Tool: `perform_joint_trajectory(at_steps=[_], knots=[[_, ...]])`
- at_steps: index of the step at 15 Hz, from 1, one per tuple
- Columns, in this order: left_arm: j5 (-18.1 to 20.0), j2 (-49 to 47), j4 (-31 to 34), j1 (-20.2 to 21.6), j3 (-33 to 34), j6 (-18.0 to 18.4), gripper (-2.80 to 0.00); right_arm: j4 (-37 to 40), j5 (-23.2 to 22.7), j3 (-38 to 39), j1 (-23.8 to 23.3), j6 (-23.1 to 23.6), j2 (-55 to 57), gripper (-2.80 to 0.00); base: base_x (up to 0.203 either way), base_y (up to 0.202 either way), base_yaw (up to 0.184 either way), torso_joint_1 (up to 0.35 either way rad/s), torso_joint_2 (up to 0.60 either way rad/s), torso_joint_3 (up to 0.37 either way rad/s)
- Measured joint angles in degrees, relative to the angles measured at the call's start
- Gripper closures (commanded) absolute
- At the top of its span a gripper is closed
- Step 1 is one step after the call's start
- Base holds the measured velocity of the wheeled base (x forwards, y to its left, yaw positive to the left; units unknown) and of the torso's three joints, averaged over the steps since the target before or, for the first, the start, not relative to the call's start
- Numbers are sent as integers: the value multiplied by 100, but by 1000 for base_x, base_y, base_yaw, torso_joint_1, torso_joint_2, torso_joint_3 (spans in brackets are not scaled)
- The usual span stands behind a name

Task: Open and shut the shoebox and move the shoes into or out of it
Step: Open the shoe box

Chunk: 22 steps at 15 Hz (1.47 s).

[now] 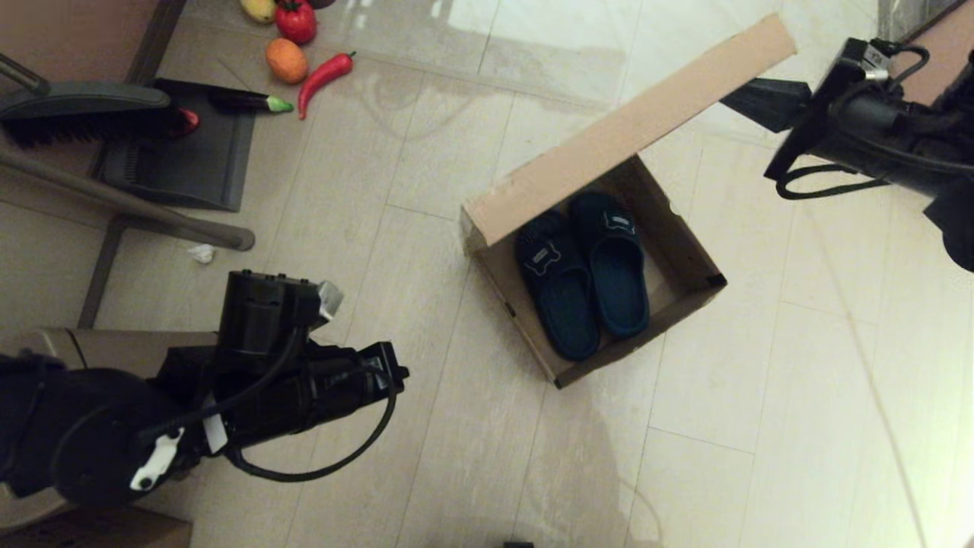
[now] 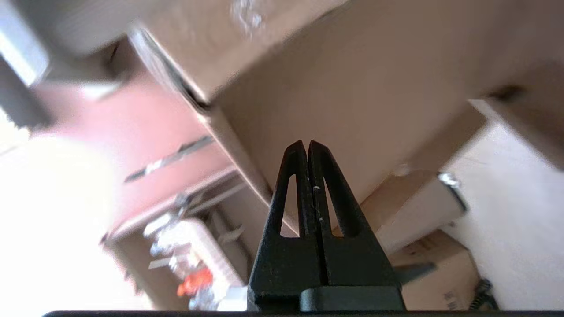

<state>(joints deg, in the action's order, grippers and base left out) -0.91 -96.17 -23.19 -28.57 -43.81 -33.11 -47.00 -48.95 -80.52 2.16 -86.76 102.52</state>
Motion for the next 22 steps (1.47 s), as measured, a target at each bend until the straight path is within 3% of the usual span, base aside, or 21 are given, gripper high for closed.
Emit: perform_joint_trajectory(at_steps=[5, 8, 12, 17, 20, 22], knots=[[-3, 189, -45, 40, 312, 15, 0, 721, 183, -2090, 825, 149, 1358, 0, 0, 0, 0, 0, 0, 0], [-113, 353, -40, 57, 606, 17, 0, 870, 648, -3041, 1203, 908, 2303, 0, 0, 0, 0, 0, 0, 0], [-161, 524, -40, 63, 886, 17, 0, 988, 868, -3273, 1437, 1737, 2919, 0, 0, 0, 0, 0, 0, 0], [-176, 618, -2, 61, 998, 26, 0, 1585, 1362, -3293, 1682, 3663, 3234, 0, 0, 0, 0, 0, 0, 0], [-288, 761, 19, 61, 1184, 34, 0, 826, 2230, -3295, 2043, 4674, 3405, 0, 0, 0, 0, 0, 0, 0], [-300, 827, 19, 63, 1284, 34, 0, 472, 2467, -3295, 2121, 4679, 3316, 0, 0, 0, 0, 0, 0, 0]])
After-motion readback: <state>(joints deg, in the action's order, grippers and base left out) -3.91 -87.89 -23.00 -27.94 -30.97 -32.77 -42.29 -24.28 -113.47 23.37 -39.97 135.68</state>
